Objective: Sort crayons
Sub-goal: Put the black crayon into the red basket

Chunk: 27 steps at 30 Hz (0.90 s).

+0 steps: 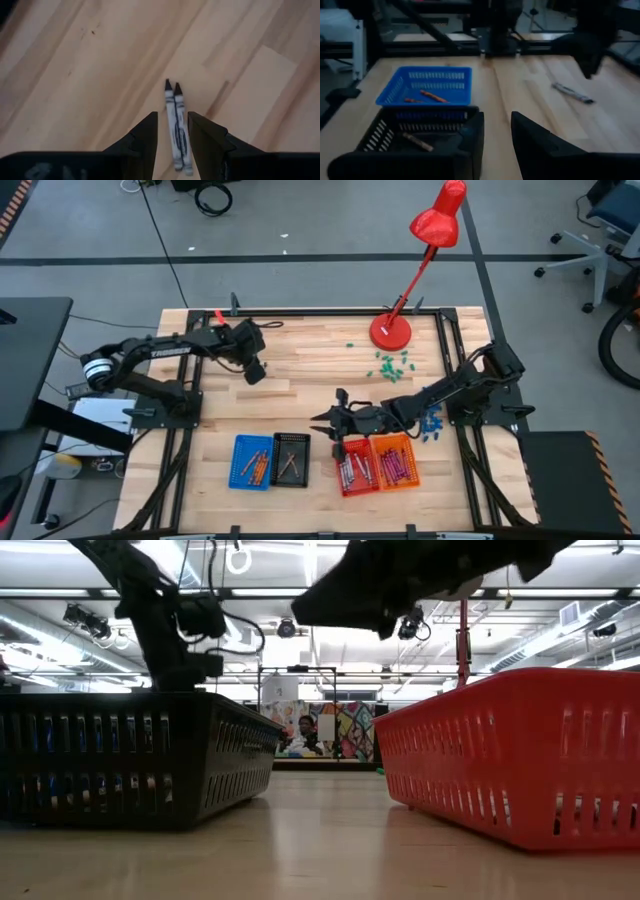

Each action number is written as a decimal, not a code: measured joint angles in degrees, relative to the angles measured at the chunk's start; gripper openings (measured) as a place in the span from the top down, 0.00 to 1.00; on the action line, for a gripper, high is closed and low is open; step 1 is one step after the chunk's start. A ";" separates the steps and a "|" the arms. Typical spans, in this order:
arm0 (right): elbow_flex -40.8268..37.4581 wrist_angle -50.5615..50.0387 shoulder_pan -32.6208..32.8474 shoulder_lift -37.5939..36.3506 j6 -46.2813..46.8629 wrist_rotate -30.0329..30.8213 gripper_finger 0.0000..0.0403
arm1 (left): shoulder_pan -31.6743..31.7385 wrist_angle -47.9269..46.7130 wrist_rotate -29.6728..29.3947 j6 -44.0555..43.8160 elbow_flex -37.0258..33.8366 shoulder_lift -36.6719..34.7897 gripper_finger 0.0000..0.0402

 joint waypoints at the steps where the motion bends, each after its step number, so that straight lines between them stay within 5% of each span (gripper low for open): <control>1: 0.12 0.46 -0.44 0.44 -0.10 -1.08 0.75 | 0.31 0.46 0.32 0.01 0.01 0.86 0.70; 5: 0.14 0.69 -1.31 1.44 0.53 -5.02 0.75 | 0.68 -0.12 1.44 0.26 -0.01 3.55 0.70; 27: 0.11 3.60 -1.02 5.17 2.89 -5.51 0.75 | 3.53 0.93 3.15 3.82 0.05 12.02 0.70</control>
